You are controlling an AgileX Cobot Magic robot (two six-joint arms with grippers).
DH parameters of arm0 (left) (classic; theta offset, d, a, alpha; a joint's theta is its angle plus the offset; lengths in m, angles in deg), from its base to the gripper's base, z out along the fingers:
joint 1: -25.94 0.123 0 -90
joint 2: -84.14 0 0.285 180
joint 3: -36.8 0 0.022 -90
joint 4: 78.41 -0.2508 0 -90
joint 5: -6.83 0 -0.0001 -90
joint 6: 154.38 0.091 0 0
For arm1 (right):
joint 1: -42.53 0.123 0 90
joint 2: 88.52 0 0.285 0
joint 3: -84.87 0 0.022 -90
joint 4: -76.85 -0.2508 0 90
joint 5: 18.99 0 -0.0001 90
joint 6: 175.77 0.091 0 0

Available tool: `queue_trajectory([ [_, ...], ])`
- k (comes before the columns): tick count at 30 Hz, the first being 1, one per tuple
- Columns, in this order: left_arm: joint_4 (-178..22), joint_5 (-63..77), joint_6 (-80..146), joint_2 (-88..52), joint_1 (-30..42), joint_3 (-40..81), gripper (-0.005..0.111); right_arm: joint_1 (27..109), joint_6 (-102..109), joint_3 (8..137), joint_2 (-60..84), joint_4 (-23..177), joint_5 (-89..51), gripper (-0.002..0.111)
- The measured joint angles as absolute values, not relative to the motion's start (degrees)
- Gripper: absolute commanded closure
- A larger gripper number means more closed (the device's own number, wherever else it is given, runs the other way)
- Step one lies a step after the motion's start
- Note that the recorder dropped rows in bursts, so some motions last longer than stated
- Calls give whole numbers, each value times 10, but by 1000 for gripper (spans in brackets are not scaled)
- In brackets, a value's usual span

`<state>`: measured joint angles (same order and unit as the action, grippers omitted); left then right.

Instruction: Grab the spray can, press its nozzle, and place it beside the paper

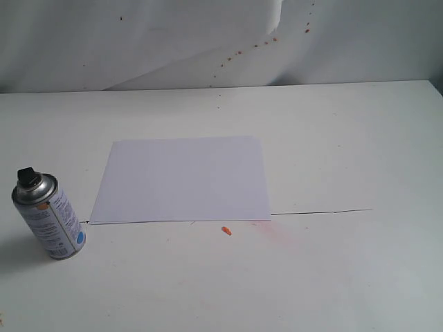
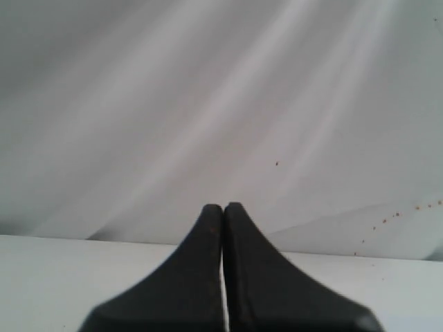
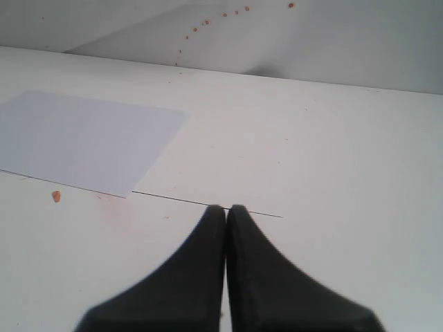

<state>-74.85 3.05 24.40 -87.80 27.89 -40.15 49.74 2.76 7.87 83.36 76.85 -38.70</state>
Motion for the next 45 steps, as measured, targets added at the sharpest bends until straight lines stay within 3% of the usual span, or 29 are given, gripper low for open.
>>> queue_trajectory([
  [25, -747, 38, 204, -876, 278, -401, 107, 497, 28, 79, 834, 769, -387, 108],
  [30, -747, -58, 191, -687, 214, -397, 107, 497, 28, 79, 834, 769, -387, 108],
  [35, -784, -87, 198, -466, 138, -290, 107, 497, 28, 79, 834, 769, -387, 108],
  [41, -789, -157, 200, -415, 147, -275, 107, 497, 28, 79, 834, 769, -387, 108],
  [45, -790, -170, 201, -410, 194, -275, 107, 497, 28, 79, 834, 769, -387, 108],
])
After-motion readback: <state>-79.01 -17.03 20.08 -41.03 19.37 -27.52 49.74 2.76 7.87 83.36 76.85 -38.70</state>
